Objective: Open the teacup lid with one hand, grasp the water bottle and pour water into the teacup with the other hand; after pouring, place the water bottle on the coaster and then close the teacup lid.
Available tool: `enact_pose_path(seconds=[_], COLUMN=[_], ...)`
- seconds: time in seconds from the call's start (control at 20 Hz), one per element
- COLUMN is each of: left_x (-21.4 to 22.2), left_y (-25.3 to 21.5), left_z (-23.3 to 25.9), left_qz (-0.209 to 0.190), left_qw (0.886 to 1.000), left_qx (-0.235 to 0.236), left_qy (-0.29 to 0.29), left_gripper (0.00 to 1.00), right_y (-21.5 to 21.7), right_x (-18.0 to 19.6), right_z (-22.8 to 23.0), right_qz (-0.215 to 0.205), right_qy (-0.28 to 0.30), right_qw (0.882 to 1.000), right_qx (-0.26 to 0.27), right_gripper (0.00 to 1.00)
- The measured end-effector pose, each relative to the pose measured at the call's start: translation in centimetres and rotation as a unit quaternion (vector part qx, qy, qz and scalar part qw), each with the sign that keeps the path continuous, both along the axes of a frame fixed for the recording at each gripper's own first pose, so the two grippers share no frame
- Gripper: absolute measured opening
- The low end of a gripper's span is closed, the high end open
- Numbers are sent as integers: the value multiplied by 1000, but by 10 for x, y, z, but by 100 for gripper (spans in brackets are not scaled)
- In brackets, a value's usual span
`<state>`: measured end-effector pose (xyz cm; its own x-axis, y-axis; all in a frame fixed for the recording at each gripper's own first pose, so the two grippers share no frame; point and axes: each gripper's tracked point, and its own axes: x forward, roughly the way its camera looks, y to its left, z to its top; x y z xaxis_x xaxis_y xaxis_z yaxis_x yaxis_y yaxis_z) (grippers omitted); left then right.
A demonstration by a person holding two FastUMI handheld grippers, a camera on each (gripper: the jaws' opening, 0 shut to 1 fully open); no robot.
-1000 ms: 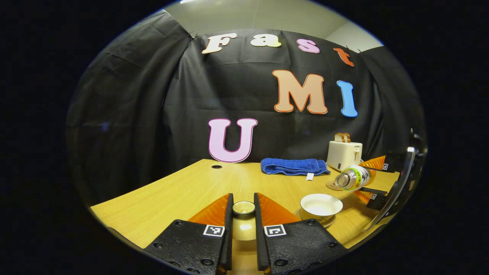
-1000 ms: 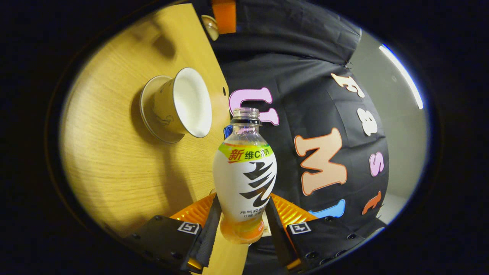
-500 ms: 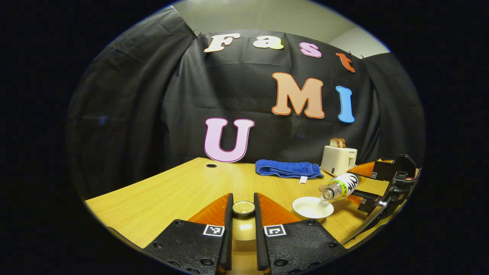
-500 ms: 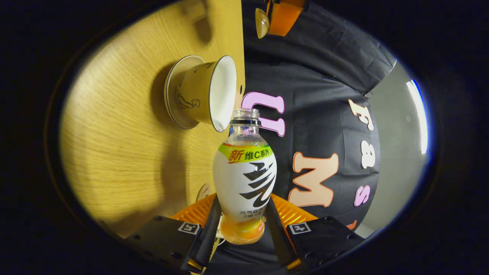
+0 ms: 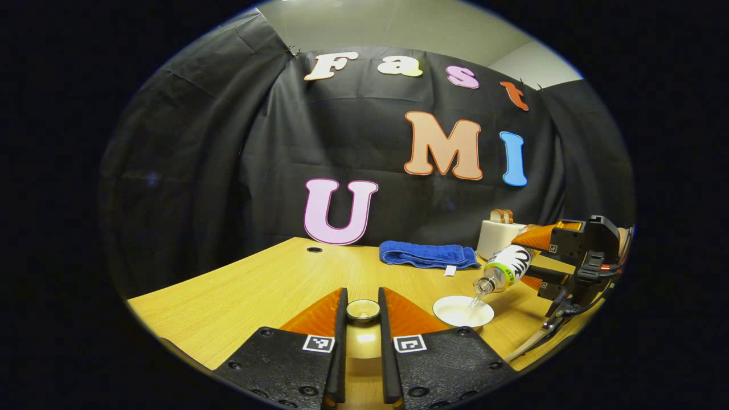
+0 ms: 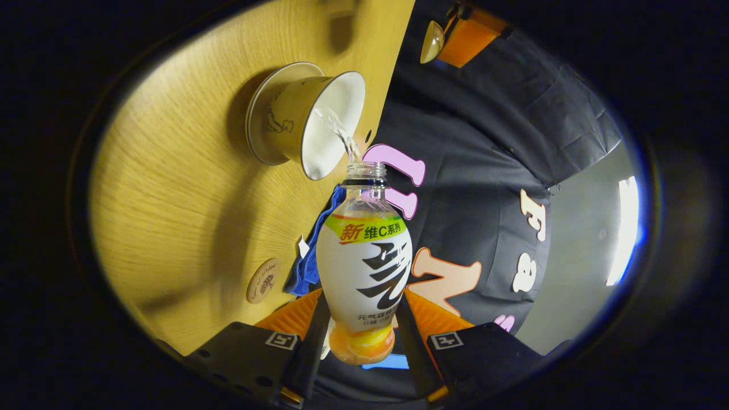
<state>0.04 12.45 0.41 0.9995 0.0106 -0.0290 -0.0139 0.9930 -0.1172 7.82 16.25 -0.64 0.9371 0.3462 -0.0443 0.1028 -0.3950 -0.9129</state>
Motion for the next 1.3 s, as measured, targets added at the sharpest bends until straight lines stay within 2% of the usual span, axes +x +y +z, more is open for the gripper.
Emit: enact_pose_path(seconds=[0.5, 0.65, 1.05, 1.15, 1.3], left_x=[2, 2, 0, 1, 3], left_y=[-3, -2, -7, -9, -10], left_z=[-9, -5, 5, 8, 14], left_qz=[-12, -7, -5, -4, -1], left_qw=[1000, 1000, 1000, 1000, 1000], left_qx=[-11, -6, 5, 10, 15], left_qy=[12, 10, 4, 4, 0], left_gripper=[23, 23, 23, 23, 23], right_y=[9, 9, 2, -1, -1], right_x=[-3, -1, 13, 14, 11], right_z=[5, 6, 6, 1, -5], right_qz=[48, 45, 23, 14, -1], right_qy=[-38, -32, 5, 27, 74], right_qw=[994, 994, 999, 1000, 994], right_qx=[-87, -93, -41, -5, 85], right_gripper=[69, 69, 70, 70, 69])
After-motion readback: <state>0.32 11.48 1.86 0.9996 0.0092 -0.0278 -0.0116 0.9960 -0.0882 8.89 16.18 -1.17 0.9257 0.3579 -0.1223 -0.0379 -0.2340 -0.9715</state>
